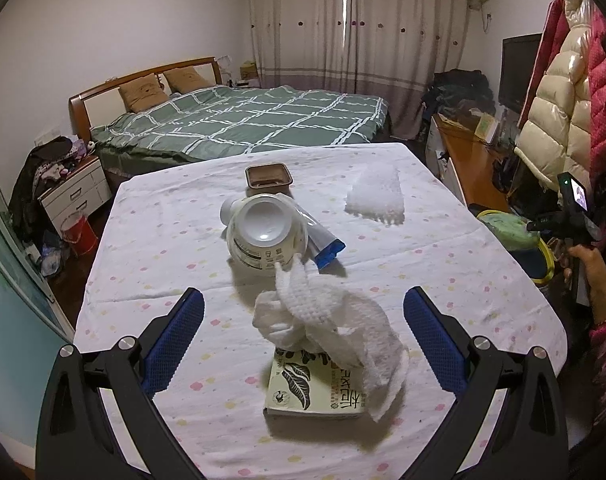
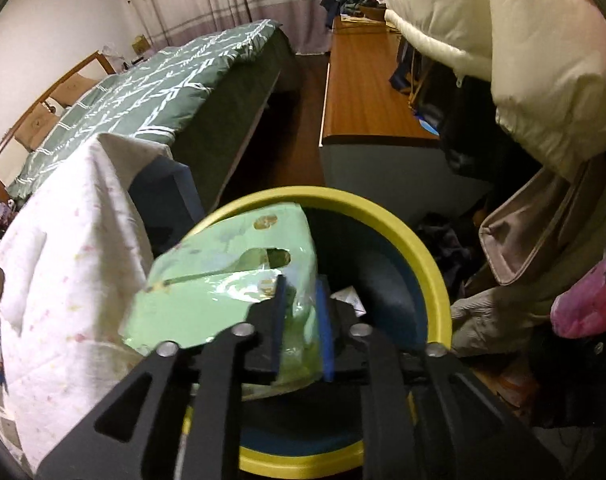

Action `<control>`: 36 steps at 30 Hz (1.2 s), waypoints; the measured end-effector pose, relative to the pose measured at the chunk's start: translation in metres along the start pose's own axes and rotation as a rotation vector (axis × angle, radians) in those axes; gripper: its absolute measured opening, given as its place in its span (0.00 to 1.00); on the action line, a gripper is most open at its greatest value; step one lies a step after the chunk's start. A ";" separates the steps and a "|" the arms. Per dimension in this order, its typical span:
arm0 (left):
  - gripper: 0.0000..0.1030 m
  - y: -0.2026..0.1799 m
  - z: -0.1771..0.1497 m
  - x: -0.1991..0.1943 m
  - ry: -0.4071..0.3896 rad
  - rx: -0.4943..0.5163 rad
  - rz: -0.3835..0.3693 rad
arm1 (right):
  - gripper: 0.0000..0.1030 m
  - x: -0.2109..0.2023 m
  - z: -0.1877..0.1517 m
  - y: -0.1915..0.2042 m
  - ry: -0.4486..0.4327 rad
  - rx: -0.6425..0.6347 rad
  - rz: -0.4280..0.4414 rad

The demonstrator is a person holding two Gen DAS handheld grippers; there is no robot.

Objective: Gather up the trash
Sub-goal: 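Carry the green bag over the yellow bin and open the right gripper, then grasp the crumpled white tissue with the left gripper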

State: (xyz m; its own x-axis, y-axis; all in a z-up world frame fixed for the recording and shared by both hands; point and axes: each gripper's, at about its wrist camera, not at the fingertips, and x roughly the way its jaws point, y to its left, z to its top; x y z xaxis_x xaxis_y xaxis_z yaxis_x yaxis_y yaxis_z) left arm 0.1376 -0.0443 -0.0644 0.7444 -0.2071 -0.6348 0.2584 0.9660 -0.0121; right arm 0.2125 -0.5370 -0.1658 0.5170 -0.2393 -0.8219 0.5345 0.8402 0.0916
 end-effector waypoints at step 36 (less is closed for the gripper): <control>0.70 -0.026 -0.017 0.056 0.153 0.075 -0.050 | 0.39 -0.050 -0.040 0.032 -0.072 -0.100 0.090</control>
State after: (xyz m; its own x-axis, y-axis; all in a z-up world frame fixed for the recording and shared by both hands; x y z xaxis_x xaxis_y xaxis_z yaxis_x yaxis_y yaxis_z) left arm 0.1622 -0.0781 -0.1131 0.6287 -0.2231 -0.7450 0.3420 0.9397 0.0073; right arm 0.1767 -0.4781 -0.1441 0.6086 -0.1918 -0.7699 0.4162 0.9033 0.1039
